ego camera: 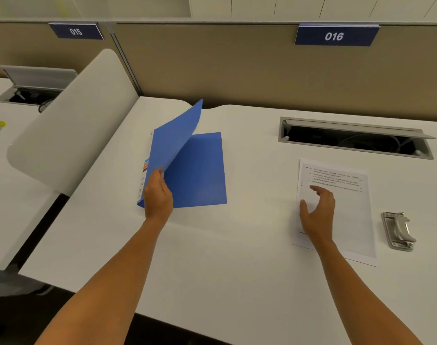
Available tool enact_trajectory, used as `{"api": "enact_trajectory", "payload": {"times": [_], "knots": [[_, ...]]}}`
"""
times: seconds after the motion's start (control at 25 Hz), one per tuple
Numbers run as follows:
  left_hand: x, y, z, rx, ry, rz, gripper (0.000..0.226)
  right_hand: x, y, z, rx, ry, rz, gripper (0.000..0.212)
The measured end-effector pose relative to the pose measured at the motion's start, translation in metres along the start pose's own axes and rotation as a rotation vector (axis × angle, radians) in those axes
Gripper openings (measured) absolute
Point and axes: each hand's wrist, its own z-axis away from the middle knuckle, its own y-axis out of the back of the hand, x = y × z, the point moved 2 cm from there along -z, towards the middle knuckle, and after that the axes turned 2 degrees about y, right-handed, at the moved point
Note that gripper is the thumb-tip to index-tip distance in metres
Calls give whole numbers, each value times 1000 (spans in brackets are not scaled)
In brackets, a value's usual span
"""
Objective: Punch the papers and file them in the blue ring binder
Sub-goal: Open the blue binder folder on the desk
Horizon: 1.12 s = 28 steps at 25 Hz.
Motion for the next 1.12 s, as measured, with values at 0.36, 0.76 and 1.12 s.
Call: {"api": "enact_trajectory", "payload": {"times": [0.36, 0.76, 1.12], "knots": [[13, 31, -24, 513, 363, 387, 28, -34, -32, 19, -190, 28, -49, 49], [-30, 32, -12, 673, 768, 545, 34, -50, -71, 61, -500, 104, -73, 49], [-78, 30, 10, 677, 1153, 489, 32, -55, -105, 87, -611, 71, 127, 62]]}}
